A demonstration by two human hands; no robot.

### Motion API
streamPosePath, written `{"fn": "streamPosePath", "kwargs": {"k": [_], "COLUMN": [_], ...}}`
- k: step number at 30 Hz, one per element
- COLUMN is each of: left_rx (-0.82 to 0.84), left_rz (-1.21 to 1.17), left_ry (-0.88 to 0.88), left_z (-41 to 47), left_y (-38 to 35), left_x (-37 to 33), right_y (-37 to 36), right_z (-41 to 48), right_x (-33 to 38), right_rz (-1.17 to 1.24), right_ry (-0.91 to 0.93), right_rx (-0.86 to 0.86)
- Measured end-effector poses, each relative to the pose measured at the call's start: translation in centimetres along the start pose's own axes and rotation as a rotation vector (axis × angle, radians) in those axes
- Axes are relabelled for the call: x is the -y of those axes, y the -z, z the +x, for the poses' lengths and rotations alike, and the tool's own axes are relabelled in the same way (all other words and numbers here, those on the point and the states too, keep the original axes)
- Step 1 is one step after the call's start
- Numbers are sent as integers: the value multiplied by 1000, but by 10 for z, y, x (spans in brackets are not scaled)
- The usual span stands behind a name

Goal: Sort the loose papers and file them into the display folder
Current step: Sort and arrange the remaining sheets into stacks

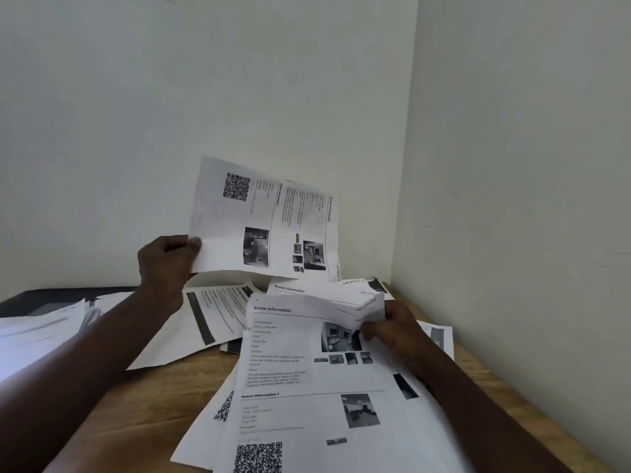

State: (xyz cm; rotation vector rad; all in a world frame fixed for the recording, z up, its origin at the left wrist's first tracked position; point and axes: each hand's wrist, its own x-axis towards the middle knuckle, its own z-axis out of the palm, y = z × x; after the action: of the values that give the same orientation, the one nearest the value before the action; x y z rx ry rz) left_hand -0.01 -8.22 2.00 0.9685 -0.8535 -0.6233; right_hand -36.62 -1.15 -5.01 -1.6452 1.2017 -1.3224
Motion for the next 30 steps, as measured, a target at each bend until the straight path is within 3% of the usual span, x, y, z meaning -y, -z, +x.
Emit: {"fn": "streamPosePath", "kwargs": {"k": [12,30], "left_rx": [-19,77], "left_rz": [-72,-208], "left_ry": [28,118], "left_z": [-2,-17], "left_y": [10,5], "left_x": [-4,-6], "right_y": [0,3], "right_z": [-1,5], "right_x": [1,-12], "right_rz": [-4,29], "right_ry": [39,34], "right_rx": [45,37]}}
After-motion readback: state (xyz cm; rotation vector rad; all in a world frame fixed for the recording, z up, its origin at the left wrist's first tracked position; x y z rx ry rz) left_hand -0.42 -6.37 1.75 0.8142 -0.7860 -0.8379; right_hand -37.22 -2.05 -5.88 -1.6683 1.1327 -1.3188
